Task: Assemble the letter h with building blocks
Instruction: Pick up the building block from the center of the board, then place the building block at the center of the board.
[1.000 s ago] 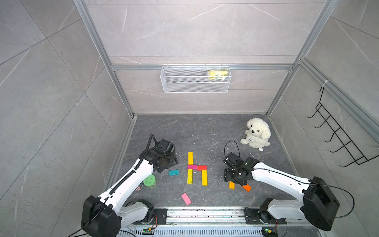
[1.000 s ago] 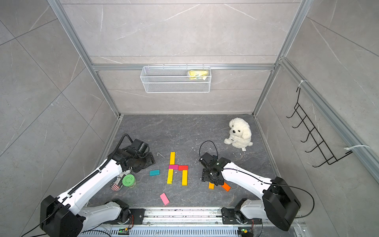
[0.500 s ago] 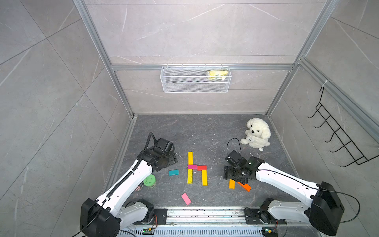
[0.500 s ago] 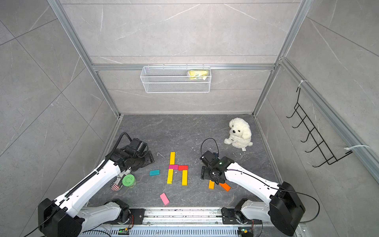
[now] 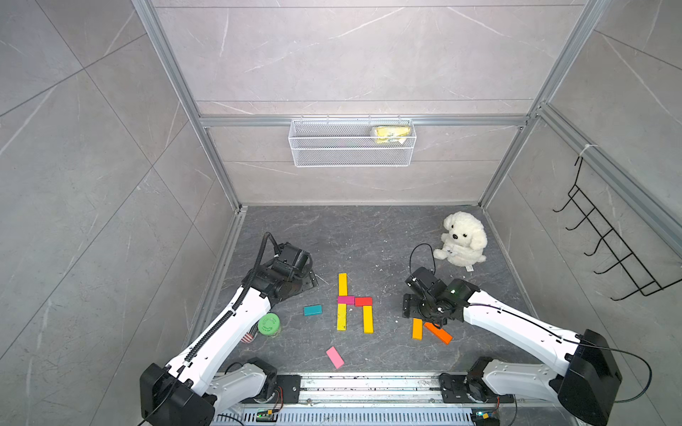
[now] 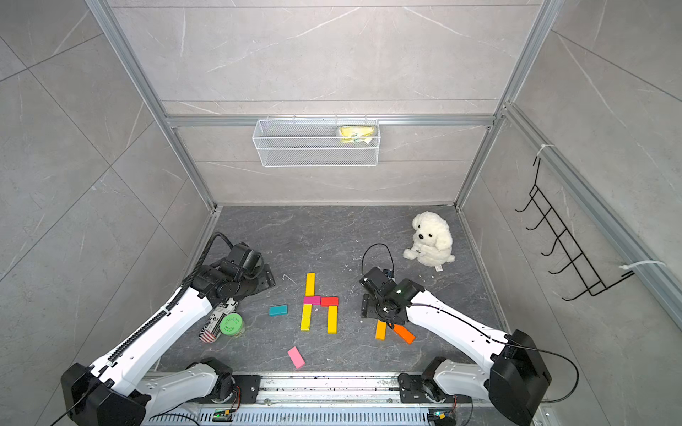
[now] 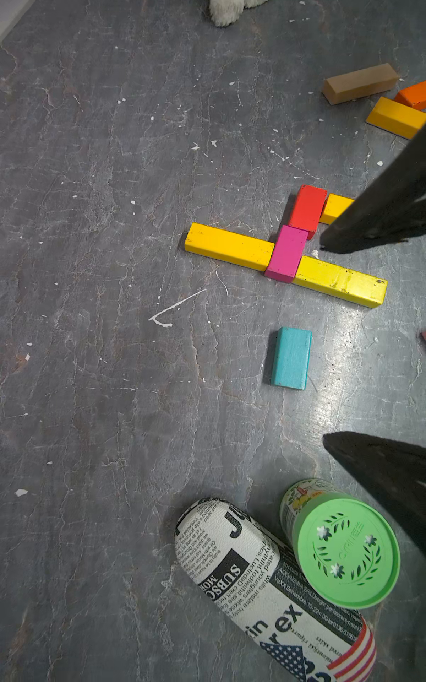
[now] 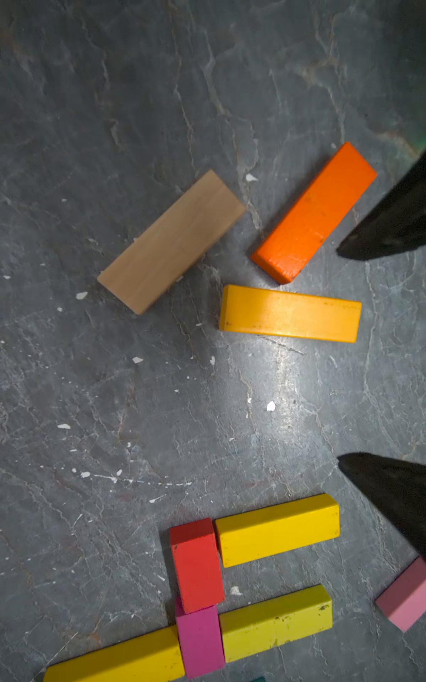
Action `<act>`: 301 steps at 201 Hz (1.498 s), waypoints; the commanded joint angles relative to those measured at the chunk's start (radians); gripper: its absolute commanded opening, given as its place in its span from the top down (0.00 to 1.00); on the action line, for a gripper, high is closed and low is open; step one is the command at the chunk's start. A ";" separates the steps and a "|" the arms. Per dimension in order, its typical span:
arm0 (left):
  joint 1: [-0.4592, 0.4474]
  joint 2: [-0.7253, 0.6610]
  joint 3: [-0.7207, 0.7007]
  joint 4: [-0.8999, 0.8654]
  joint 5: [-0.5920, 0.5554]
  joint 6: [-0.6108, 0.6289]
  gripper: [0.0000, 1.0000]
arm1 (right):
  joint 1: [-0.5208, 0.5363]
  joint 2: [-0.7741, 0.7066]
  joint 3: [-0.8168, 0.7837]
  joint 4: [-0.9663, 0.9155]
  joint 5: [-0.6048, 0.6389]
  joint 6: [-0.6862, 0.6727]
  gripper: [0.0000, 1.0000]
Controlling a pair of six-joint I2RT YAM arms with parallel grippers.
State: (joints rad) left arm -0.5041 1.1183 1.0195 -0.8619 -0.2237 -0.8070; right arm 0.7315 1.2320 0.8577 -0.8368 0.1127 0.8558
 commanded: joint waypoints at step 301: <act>0.010 -0.054 -0.056 -0.019 -0.006 -0.019 0.23 | -0.046 0.632 0.379 0.156 -0.049 -0.253 0.81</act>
State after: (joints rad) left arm -0.4992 1.0683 0.9649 -0.8742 -0.2333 -0.8112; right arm 0.6998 1.8359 1.2156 -0.6830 0.0479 0.6380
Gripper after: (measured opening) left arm 0.772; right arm 0.306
